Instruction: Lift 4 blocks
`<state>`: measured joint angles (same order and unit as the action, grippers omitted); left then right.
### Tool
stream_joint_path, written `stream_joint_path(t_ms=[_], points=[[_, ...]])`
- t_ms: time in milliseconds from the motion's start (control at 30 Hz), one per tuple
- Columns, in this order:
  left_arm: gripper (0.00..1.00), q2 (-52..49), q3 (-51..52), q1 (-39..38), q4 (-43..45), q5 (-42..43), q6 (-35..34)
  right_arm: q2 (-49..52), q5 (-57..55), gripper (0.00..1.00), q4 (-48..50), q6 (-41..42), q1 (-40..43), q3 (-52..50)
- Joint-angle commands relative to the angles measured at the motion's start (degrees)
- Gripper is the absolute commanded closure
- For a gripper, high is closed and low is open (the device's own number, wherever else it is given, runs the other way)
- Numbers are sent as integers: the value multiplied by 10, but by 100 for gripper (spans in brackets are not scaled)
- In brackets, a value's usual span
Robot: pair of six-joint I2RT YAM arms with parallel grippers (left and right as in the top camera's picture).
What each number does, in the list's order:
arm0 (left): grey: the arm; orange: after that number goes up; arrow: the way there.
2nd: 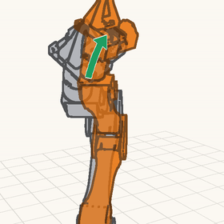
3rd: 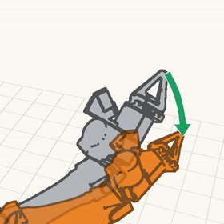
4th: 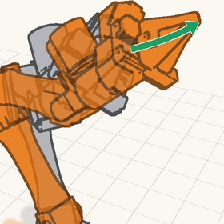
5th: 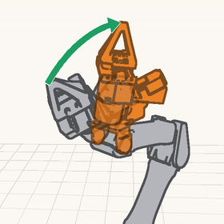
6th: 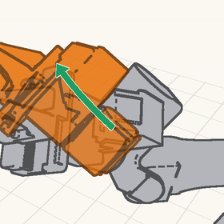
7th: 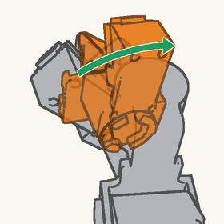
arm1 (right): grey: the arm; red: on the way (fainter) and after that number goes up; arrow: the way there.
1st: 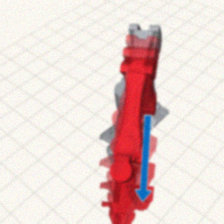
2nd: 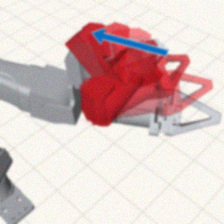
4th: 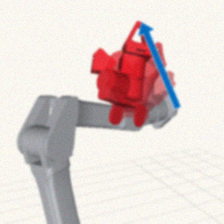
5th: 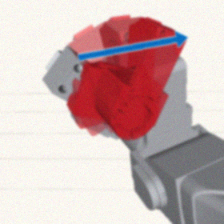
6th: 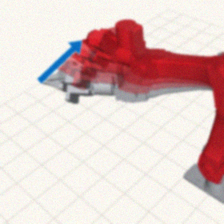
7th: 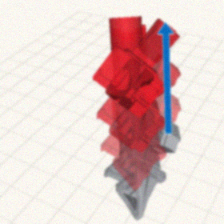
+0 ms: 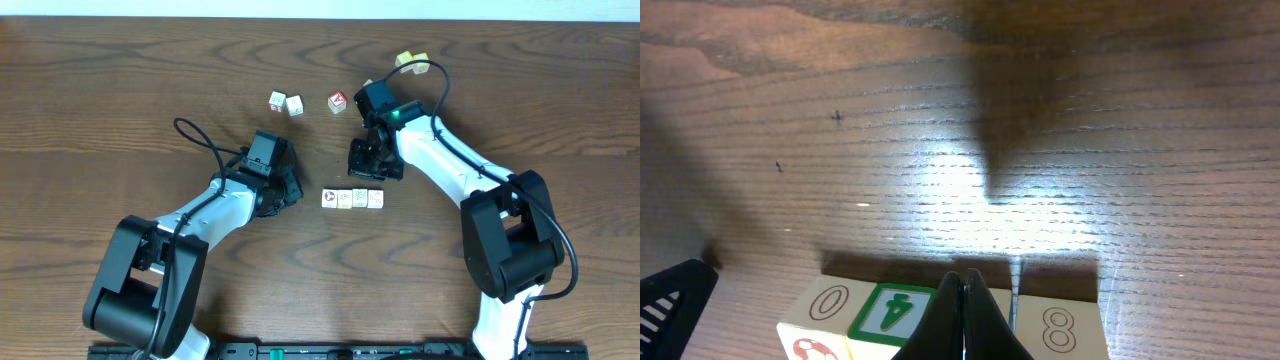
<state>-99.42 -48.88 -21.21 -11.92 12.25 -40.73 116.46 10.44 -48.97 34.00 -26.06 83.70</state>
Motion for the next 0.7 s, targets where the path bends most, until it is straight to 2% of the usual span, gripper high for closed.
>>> stream_joint_path(t_ms=[0, 667], points=[[93, -9, 18, 3, -11, -27, -5, -10, -16, 99, -2, -10, -15, 6], [93, -9, 18, 3, -11, -27, -5, -10, -44, 99, -33, 3, -37, 5]])
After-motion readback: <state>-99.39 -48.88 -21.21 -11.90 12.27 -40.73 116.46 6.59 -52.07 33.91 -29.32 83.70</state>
